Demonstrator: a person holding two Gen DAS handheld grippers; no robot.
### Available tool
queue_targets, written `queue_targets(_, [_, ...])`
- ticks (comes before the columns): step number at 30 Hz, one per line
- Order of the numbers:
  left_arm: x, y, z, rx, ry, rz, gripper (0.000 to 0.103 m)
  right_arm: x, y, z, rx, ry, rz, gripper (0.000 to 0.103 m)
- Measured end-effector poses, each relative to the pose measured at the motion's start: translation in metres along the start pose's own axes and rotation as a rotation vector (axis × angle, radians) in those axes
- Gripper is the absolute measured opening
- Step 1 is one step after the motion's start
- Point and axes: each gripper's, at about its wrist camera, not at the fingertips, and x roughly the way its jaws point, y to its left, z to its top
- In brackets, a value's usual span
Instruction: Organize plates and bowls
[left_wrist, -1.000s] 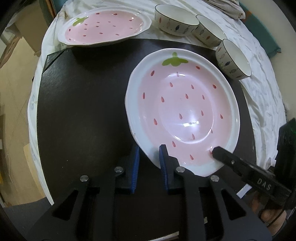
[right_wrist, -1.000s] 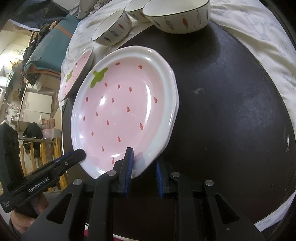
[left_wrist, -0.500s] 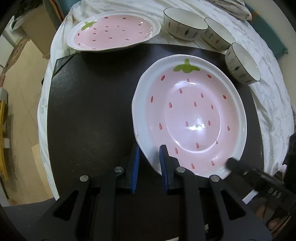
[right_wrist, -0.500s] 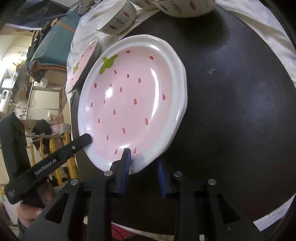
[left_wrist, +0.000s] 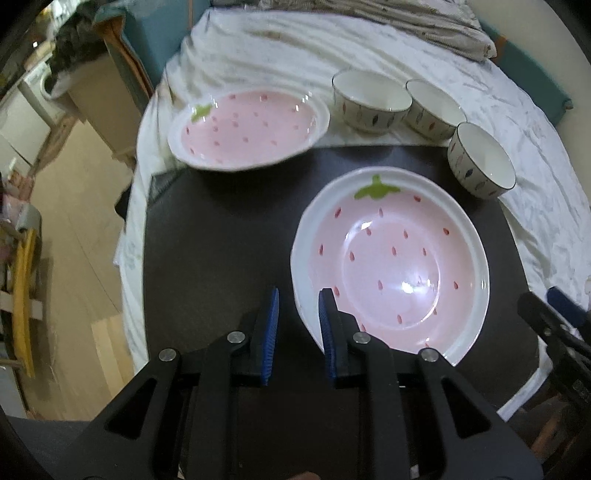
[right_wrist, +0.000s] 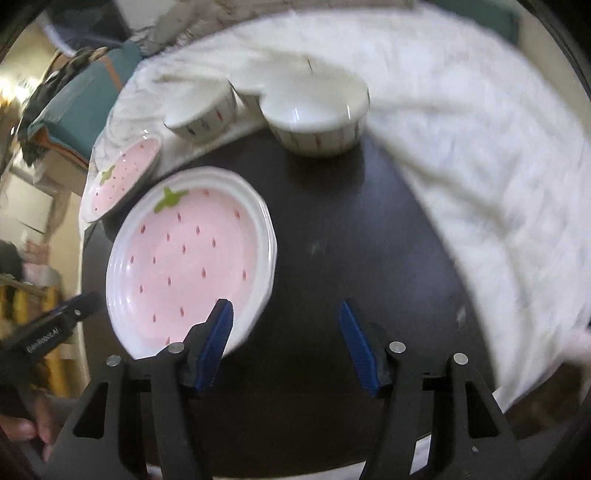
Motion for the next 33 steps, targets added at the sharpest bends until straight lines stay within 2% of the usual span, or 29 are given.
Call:
queue_targets(1, [-0.001, -0.001, 0.001, 0.005, -0.011, 0.005, 0.028, -0.004, 0.004, 0.003, -0.025, -0.028, -0.006, 0.078])
queue_targets(2, [-0.003, -0.002, 0.002, 0.008, -0.021, 0.012, 0.048, -0.009, 0.006, 0.005, -0.04, -0.051, 0.009, 0.082])
queue_targets(3, [-0.004, -0.002, 0.003, 0.006, -0.03, 0.017, 0.061, -0.011, 0.008, 0.007, -0.04, -0.052, 0.019, 0.085])
queue_targets(5, [-0.011, 0.001, 0.003, -0.004, -0.068, 0.025, 0.064, -0.014, 0.006, 0.01, -0.028, -0.052, 0.015, 0.085])
queue_targets(7, [-0.015, 0.001, 0.005, -0.006, -0.087, 0.032, 0.075, -0.019, 0.007, 0.014, -0.023, -0.073, 0.017, 0.085])
queue_targets(9, [-0.019, 0.004, 0.005, -0.018, -0.112, 0.038, 0.091, -0.026, 0.013, 0.016, -0.025, -0.087, 0.049, 0.088])
queue_targets(11, [-0.025, 0.004, 0.007, -0.019, -0.141, 0.049, 0.097, -0.034, 0.018, 0.019, -0.035, -0.103, 0.094, 0.093])
queue_targets(14, [-0.031, 0.001, 0.009, -0.008, -0.166, 0.044, 0.099, -0.045, 0.019, 0.02, -0.014, -0.151, 0.143, 0.103])
queue_targets(16, [-0.036, 0.0, 0.011, -0.002, -0.188, 0.046, 0.1, -0.05, 0.016, 0.02, 0.021, -0.189, 0.144, 0.103])
queue_targets(17, [-0.039, -0.001, 0.011, 0.001, -0.195, 0.044, 0.102, -0.052, 0.016, 0.021, 0.017, -0.195, 0.129, 0.103])
queue_targets(20, [-0.045, -0.001, 0.014, -0.003, -0.208, 0.038, 0.102, -0.053, 0.023, 0.024, -0.061, -0.206, -0.01, 0.103])
queue_targets(22, [-0.049, -0.001, 0.016, -0.006, -0.217, 0.035, 0.102, -0.05, 0.024, 0.025, -0.098, -0.18, -0.043, 0.103])
queue_targets(25, [-0.052, -0.001, 0.021, -0.014, -0.212, 0.021, 0.102, -0.048, 0.014, 0.026, -0.06, -0.154, 0.0, 0.103])
queue_targets(28, [-0.055, 0.002, 0.028, -0.04, -0.194, 0.011, 0.102, -0.047, 0.01, 0.03, -0.06, -0.106, -0.011, 0.103])
queue_targets(31, [-0.059, 0.004, 0.035, -0.041, -0.186, 0.026, 0.103, -0.056, 0.011, 0.036, -0.059, -0.134, 0.035, 0.103])
queue_targets(33, [-0.062, 0.005, 0.04, -0.03, -0.184, 0.036, 0.103, -0.061, 0.015, 0.041, -0.066, -0.153, 0.036, 0.103])
